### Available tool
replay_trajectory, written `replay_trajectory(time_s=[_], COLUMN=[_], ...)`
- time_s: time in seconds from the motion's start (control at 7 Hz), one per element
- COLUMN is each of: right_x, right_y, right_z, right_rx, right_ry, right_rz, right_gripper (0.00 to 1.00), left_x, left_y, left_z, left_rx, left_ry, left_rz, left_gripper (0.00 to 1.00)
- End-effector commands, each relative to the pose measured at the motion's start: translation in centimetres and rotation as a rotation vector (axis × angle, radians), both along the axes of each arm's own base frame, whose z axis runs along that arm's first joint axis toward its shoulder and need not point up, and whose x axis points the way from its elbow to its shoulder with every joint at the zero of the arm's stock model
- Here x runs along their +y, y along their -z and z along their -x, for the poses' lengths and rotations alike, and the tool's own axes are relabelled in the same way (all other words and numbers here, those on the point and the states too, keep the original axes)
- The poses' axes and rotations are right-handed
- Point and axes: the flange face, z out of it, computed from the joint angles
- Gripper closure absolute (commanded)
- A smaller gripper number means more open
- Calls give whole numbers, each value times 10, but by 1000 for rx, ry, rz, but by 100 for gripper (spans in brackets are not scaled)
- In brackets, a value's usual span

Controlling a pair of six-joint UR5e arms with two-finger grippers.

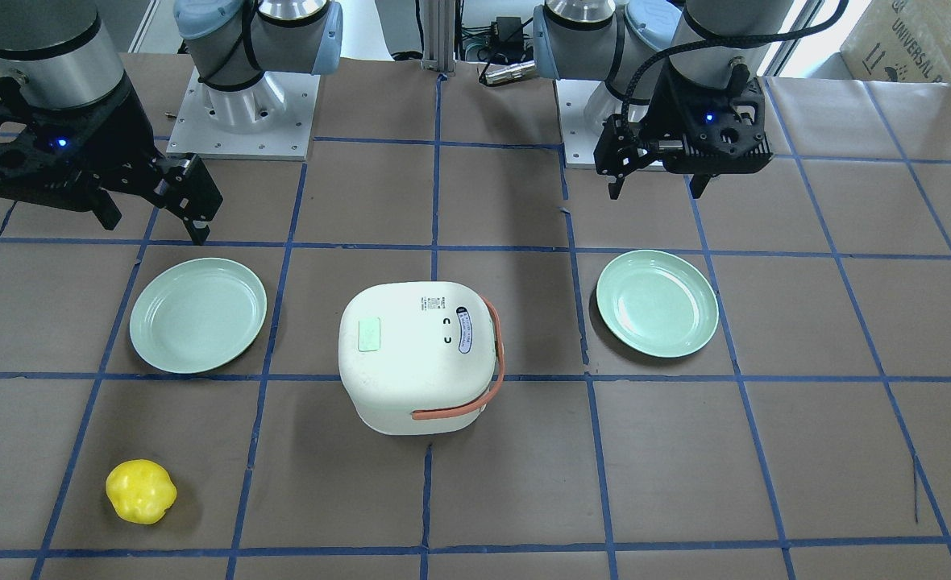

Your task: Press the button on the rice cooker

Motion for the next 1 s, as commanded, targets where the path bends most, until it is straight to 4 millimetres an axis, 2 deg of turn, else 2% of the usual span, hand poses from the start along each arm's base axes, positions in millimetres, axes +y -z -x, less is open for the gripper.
replay_trajectory(time_s=[0.0,0.43,0.86], right_x=[-6,-5,-17], right_y=[-1,0,2], right_z=[-1,-2,0], right_rx=[6,-5,-6], right_ry=[-1,2,9], right_rz=[51,26,71], right_gripper=[0,0,0], left_x=[0,0,0], left_y=[0,0,0], left_z=[0,0,0], left_rx=[0,0,0], left_ry=[0,0,0], left_rz=[0,0,0], left_gripper=[0,0,0])
